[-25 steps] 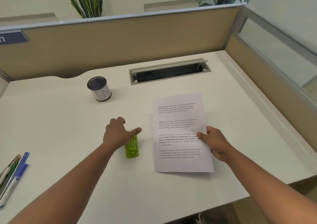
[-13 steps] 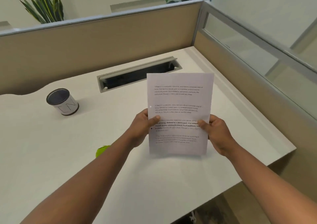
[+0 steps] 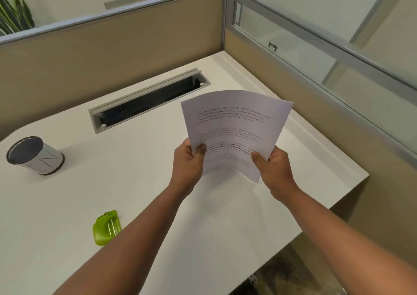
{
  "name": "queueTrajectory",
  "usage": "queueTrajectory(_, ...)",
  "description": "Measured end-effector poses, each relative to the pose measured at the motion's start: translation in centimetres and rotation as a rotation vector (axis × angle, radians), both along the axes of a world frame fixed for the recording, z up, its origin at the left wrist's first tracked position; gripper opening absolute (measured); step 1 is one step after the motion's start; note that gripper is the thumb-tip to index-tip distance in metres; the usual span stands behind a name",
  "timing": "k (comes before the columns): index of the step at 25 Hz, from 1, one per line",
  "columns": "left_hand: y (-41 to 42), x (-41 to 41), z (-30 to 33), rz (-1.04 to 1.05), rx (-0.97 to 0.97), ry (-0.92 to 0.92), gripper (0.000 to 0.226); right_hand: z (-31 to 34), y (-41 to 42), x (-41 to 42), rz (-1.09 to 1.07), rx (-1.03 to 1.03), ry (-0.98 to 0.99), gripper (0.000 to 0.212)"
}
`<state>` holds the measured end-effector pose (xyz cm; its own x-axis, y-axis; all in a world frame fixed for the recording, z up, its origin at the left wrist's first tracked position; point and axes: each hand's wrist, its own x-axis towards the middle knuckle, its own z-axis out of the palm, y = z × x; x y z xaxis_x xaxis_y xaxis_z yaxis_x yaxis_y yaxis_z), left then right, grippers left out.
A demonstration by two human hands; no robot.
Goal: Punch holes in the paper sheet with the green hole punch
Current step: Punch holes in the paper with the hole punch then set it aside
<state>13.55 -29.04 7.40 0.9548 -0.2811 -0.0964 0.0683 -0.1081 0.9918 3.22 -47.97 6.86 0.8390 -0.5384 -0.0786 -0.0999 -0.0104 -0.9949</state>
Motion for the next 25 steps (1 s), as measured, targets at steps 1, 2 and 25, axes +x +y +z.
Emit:
queueTrajectory(1,-0.2,-0.2,-0.2,0.002,0.009,-0.005,0.029,-0.3,0.0,0.0,0.007,0.000,0.012,0.027)
queueTrajectory(2,-0.4,-0.2,-0.1,0.005,0.011,-0.021,0.030,-0.4,0.0,0.0,0.011,-0.004,0.011,0.026)
queueTrajectory(25,0.5,1.1,-1.4,0.010,-0.048,0.122,0.017,0.6,-2.0,-0.9,0.111,0.194,0.006,0.020)
